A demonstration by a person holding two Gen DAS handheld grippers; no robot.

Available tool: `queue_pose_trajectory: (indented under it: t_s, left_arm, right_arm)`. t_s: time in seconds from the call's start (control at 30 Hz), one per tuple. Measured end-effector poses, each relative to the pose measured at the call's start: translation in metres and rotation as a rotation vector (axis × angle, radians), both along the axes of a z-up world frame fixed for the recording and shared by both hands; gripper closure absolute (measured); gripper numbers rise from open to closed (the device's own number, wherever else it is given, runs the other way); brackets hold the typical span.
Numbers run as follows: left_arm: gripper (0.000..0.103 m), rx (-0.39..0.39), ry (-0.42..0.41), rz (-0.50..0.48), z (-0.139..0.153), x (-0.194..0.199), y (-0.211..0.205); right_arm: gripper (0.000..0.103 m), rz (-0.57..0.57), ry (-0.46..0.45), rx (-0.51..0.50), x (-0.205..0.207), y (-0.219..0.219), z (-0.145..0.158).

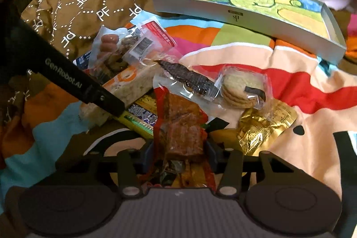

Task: Organize snacks
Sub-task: 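Grasp the orange-white wafer bar with the left tool while the right tool grasps the red spicy strip pack, then carry the wafer bar with the left tool while the right tool carries the red pack into the tray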

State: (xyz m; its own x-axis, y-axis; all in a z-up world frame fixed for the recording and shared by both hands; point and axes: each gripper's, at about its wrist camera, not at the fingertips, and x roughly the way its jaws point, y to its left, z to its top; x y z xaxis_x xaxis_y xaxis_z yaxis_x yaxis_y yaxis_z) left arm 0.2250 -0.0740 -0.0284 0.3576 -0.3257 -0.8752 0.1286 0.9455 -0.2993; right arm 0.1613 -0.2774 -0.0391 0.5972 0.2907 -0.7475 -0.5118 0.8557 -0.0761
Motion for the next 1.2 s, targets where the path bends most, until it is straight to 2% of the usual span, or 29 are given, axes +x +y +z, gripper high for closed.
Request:
queue_pose_trajectory:
  t_s: [0.17,0.33,0.53,0.67,0.77,0.87,1.03,1.2]
  left_arm:
    - [0.067,-0.016,0.042,0.049,0.005,-0.012,0.001]
    - [0.067,0.016,0.028,0.05,0.016,-0.026,-0.001]
    - [0.068,0.022,0.07,0.039,0.025,-0.039,-0.003]
    - [0.068,0.0,0.093,0.052,0.032,-0.049,-0.001]
    - [0.068,-0.039,0.118,0.036,0.038,-0.059,0.002]
    - [0.068,-0.043,0.115,0.02,0.044,-0.07,0.004]
    - [0.068,-0.024,0.027,0.02,0.058,-0.081,0.006]
    - [0.068,-0.018,-0.137,0.068,0.076,-0.08,-0.001]
  right_arm:
    - [0.06,0.021,-0.036,-0.031,-0.006,0.007,0.002]
    - [0.065,0.047,-0.09,-0.069,-0.015,0.014,0.004]
    - [0.065,0.066,-0.174,-0.113,-0.028,0.021,0.009]
    - [0.065,0.083,-0.248,-0.154,-0.04,0.028,0.012]
    - [0.065,0.087,-0.309,-0.169,-0.046,0.031,0.016]
    - [0.065,0.082,-0.353,-0.174,-0.05,0.033,0.019]
    - [0.065,0.026,-0.426,-0.15,-0.05,0.029,0.027]
    - [0.065,-0.028,-0.521,-0.117,-0.048,0.024,0.035]
